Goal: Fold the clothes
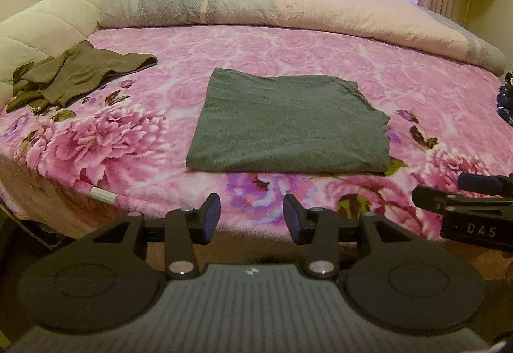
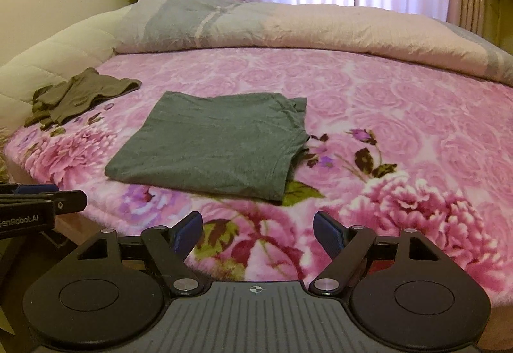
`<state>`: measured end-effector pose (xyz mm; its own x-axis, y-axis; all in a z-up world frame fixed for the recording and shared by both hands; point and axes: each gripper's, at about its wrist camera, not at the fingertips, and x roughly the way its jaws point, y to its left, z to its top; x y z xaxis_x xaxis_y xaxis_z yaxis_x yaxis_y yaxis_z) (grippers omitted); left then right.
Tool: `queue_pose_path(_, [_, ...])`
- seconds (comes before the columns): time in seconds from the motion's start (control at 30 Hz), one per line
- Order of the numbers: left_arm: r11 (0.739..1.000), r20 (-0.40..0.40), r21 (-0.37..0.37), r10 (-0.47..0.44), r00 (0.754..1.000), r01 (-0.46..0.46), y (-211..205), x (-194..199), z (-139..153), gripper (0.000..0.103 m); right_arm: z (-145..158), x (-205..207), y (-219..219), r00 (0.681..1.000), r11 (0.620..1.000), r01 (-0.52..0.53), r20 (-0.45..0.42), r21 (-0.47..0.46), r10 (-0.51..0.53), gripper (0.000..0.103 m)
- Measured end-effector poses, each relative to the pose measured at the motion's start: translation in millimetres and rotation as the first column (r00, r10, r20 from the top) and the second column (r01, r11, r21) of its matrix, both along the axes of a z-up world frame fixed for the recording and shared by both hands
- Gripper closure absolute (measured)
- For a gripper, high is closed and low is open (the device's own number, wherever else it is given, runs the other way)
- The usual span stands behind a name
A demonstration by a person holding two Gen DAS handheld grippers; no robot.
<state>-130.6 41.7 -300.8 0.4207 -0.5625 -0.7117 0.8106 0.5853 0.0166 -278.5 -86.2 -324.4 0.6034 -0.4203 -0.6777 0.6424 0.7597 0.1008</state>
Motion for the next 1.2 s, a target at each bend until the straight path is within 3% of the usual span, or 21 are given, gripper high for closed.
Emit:
queue_pose_path(0.3, [0.999, -0.005, -0.028, -0.017, 1.000, 0.016, 7, -7, 4, 0.064, 2, -10, 5, 1.000, 1.000, 0.001, 0.024, 0.004, -0.001, 0.024])
queue_pose_path(0.53, [1.000, -0.067, -0.009, 0.002, 0.998, -0.003, -3, 19, -16, 0.064, -20, -7, -16, 0.999, 0.997, 0.039, -0.020, 0.060, -0.038, 0.024])
queue_pose_path(0.63, [0.999, -0.103, -0.038, -0.011, 0.995, 0.007, -11, 38, -24, 0.067, -33, -5, -34, 0.997, 0.993, 0.070, -0.038, 0.092, -0.067, 0.024])
queue_pose_path(0.7, [0.996, -0.147, -0.086, -0.031, 0.989, 0.019, -19, 55, -27, 0.071, -38, -3, -50, 0.996, 0.989, 0.093, -0.021, 0.116, -0.091, 0.024])
queue_pose_path(0.77, [0.993, -0.179, -0.118, -0.040, 0.983, 0.019, -30, 77, -29, 0.087, -40, -1, -72, 0.994, 0.983, 0.105, 0.020, 0.150, -0.109, 0.025])
queue_pose_path(0.8, [0.992, -0.184, -0.124, -0.045, 0.982, 0.022, -39, 89, -30, 0.089, -40, 1, -85, 0.992, 0.979, 0.109, 0.045, 0.170, -0.118, 0.033])
queue_pose_path(0.87, [0.992, -0.172, -0.125, -0.048, 0.984, 0.026, -59, 112, -31, 0.089, -41, 8, -116, 0.987, 0.972, 0.115, 0.089, 0.206, -0.135, 0.054])
queue_pose_path(0.93, [0.992, -0.160, -0.125, -0.050, 0.986, 0.030, -79, 135, -33, 0.087, -44, 17, -147, 0.981, 0.963, 0.129, 0.114, 0.235, -0.160, 0.054])
queue_pose_path(1.0, [0.992, -0.166, -0.121, -0.045, 0.985, 0.025, -103, 160, -38, 0.080, -48, 27, -175, 0.976, 0.959, 0.117, 0.149, 0.260, -0.159, 0.054])
queue_pose_path(1.03, [0.992, -0.180, -0.126, -0.042, 0.983, 0.020, -114, 174, -41, 0.073, -50, 33, -188, 0.974, 0.955, 0.103, 0.169, 0.278, -0.154, 0.054])
queue_pose_path(1.2, [0.983, -0.271, -0.184, -0.032, 0.962, -0.019, -152, 234, -61, 0.069, -63, 64, -241, 0.956, 0.936, 0.004, 0.273, 0.353, -0.107, 0.054])
